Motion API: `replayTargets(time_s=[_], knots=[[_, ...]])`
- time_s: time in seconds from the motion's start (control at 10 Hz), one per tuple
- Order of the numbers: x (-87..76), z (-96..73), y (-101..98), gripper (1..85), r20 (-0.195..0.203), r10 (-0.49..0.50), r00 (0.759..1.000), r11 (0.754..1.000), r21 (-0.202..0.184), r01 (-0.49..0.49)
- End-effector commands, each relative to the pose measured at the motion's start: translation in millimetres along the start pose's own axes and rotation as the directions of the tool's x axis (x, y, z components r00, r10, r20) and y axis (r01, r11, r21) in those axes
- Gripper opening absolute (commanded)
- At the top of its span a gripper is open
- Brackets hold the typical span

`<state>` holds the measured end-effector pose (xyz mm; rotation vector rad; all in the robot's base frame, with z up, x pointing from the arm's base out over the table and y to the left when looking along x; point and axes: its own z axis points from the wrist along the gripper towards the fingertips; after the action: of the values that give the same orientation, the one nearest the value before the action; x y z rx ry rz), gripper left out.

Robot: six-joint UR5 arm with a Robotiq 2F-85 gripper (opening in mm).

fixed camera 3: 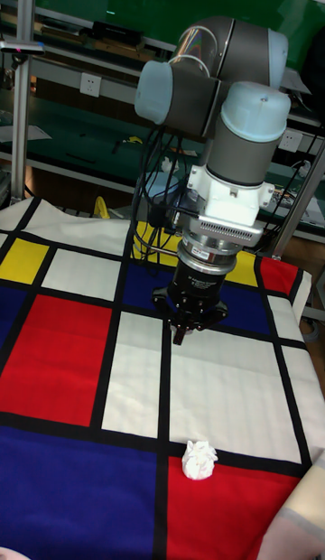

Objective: Put the garbage in the trash can

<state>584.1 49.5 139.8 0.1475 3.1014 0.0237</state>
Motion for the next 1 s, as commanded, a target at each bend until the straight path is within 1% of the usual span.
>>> replayTargets(time_s=[0.0, 0.1, 0.2, 0.3, 0.4, 0.6, 0.7, 0.9], knots=[[-4.2, 2.3, 18.1, 16.3, 0.005, 0.093, 0.996, 0.993, -0.069, -0.092], [-1.2, 2.3, 2.9, 14.0, 0.007, 0.056, 0.998, 0.998, 0.005, -0.056], [5.4, 0.9, 3.0, 13.3, -0.017, 0.068, 0.998, 0.998, 0.006, -0.068], [7.8, 1.7, 9.0, 13.0, -0.028, 0.085, 0.996, 0.996, -0.012, -0.086], [9.9, -0.6, 10.7, 13.0, -0.035, 0.098, 0.995, 0.995, -0.01, -0.098], [9.3, 2.8, 5.7, 11.7, -0.035, 0.107, 0.994, 0.994, 0.003, -0.107], [14.9, 0.4, 5.1, 9.3, -0.054, 0.105, 0.993, 0.994, 0.007, -0.105], [19.5, 1.6, 2.9, 8.0, -0.072, 0.11, 0.991, 0.994, 0.012, -0.11]])
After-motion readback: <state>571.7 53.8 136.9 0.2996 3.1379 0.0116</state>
